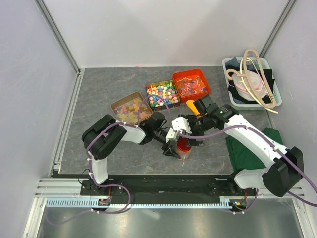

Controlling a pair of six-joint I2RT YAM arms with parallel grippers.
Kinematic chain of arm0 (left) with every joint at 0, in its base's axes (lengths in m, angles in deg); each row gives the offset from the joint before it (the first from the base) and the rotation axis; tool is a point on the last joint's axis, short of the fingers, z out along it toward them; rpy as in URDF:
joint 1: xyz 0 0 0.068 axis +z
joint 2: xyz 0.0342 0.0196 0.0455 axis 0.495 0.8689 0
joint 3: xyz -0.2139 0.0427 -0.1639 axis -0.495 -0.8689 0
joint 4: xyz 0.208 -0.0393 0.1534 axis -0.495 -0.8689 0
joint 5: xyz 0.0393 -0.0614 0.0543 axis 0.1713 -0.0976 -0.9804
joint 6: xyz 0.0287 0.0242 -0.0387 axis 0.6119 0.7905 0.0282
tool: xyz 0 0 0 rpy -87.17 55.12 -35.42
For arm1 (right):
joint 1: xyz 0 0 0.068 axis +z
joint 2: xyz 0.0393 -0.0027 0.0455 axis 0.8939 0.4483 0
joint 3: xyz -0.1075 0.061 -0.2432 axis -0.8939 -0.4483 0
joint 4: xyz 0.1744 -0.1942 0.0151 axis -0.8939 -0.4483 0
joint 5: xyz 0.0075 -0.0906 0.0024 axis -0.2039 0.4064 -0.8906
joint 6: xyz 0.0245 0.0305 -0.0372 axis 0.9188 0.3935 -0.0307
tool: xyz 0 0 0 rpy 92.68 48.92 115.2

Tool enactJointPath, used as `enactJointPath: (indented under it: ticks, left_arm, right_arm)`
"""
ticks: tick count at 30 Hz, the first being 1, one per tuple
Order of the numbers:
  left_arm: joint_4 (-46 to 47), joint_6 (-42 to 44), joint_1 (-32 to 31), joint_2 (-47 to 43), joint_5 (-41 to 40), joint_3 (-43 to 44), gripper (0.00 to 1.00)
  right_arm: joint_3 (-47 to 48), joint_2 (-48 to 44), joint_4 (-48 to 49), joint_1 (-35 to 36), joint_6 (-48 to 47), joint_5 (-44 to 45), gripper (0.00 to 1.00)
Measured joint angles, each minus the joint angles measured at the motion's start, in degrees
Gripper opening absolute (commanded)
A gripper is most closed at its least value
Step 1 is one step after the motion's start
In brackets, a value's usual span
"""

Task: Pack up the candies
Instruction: Screw the bottle lid onto the packing bottle.

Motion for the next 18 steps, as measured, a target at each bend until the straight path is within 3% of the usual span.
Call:
enactJointPath:
  ticks: [9, 18]
  left_arm:
    - [-11.7, 7.6, 0.0, 1.6, 8.9, 3.6, 0.02]
    - [-14.2, 7.9, -0.1, 1.9, 10.1, 4.3, 0.02]
  right_arm:
    - [-2.0, -1.0, -2.6, -0.4, -3.1, -7.2, 0.98]
    - [-2.2, -1.2, -4.6, -1.1, -2.4, -8.8, 0.98]
